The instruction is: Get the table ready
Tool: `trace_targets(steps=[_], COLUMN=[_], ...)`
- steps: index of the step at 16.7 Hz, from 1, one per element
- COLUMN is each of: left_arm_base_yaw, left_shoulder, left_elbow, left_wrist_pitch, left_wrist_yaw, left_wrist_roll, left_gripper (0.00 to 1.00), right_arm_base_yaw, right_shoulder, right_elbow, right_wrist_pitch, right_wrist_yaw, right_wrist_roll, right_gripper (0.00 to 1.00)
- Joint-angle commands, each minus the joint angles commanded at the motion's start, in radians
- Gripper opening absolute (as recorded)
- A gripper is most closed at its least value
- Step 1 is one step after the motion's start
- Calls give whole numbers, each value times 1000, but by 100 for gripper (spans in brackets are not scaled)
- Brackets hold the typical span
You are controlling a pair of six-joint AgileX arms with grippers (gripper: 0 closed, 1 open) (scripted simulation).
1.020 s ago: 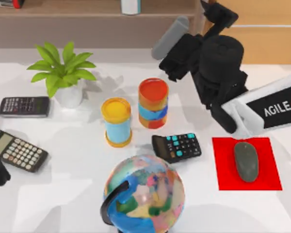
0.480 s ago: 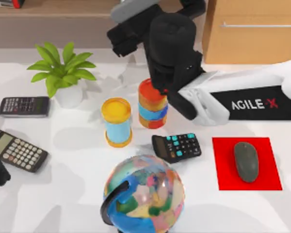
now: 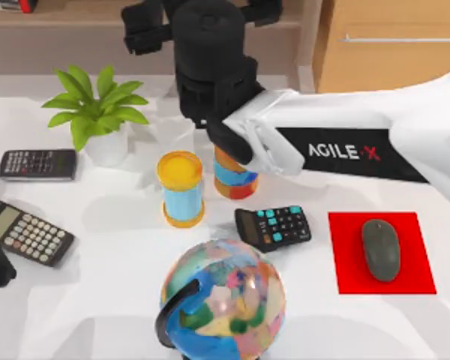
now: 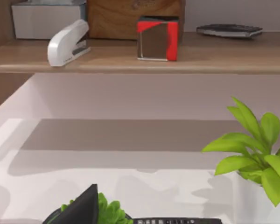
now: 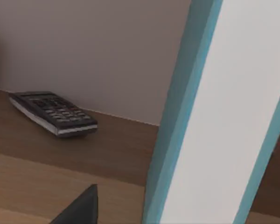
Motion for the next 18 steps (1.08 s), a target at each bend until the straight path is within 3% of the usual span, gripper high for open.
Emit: trace_targets(steps=[7, 18], left_arm_base_yaw=[0, 0], left_shoulder=[0, 0], left_elbow=[0, 0], left_wrist_pitch=[0, 0], left_wrist_yaw=[0, 0], left_wrist_roll=[0, 0], left_gripper=[100, 100], right_arm_base_yaw=[-30, -51], right_shoulder=[126, 171], right_elbow=[236, 321], right_wrist_pitch=[-152, -194], right_wrist_yaw=[52, 35], right_wrist_roll=[222, 230], right_gripper=[100, 100])
